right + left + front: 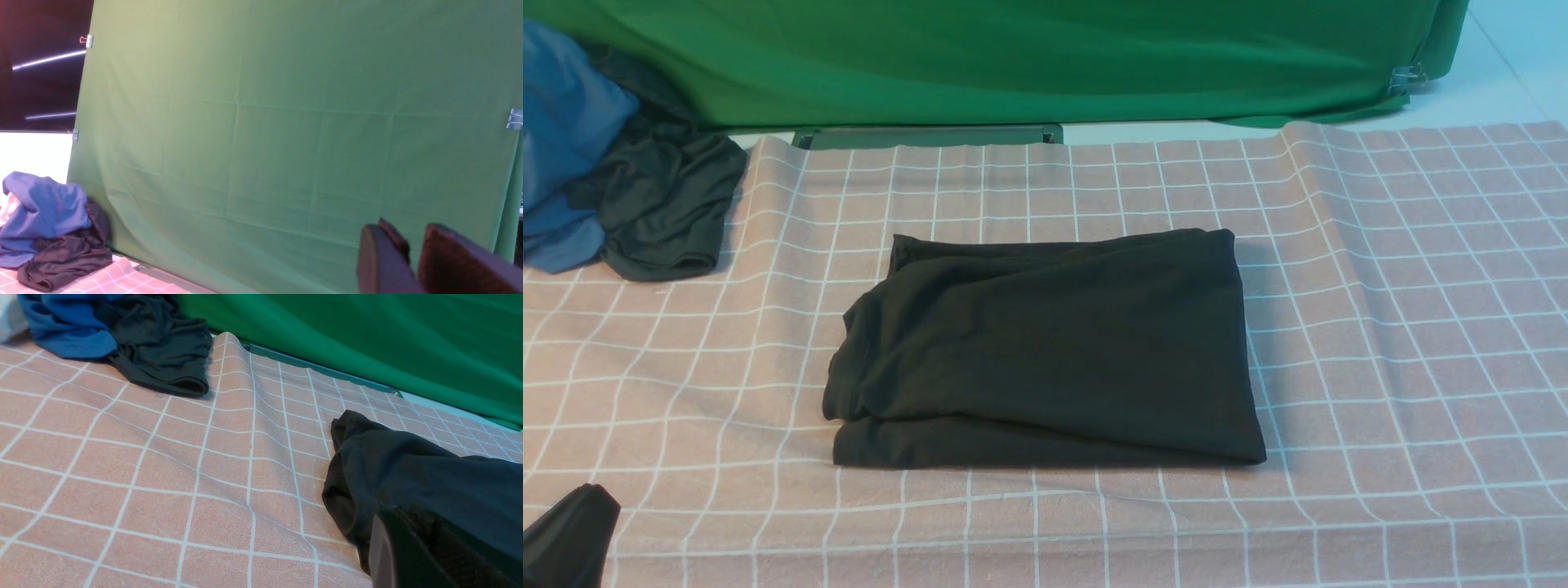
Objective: Fold a long-sleeved shirt over a pink coffee tablecloth.
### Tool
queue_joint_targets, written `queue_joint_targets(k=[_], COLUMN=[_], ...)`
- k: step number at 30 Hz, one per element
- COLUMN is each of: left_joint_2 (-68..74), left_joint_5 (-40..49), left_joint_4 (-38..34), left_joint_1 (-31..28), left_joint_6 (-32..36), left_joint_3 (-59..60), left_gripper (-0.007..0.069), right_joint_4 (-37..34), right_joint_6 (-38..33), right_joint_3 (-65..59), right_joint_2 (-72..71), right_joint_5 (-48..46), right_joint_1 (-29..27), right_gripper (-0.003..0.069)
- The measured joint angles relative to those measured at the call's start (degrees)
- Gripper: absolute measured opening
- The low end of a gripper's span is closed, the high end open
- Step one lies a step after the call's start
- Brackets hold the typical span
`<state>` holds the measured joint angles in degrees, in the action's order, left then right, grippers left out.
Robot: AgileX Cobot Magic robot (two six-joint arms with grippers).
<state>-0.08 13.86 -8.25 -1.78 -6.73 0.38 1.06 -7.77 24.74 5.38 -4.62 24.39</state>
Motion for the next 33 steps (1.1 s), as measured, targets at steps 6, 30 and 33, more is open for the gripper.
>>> queue_joint_targets(k=[6,30,33], left_joint_2=[0.0,0.0,-0.1], left_joint_5=[0.0,0.0,0.1], left_joint_4=[0.0,0.0,-0.1], left_joint_1=[0.0,0.0,0.0], left_joint_6=[0.0,0.0,0.1], left_joint_3=[0.0,0.0,0.0], left_gripper=[0.0013,0.0013,0.0013], right_joint_4=[0.0,0.0,0.0], right_joint_6=[0.0,0.1,0.7], right_joint_3=[0.0,-24.2,-25.2], right_joint_2=[0.0,-4.3,-5.1], right_joint_5=[0.0,-4.8,-9.6], right_joint_1=[0.0,-19.1,-21.3], right_gripper=[0.0207,0.0235,0.0235])
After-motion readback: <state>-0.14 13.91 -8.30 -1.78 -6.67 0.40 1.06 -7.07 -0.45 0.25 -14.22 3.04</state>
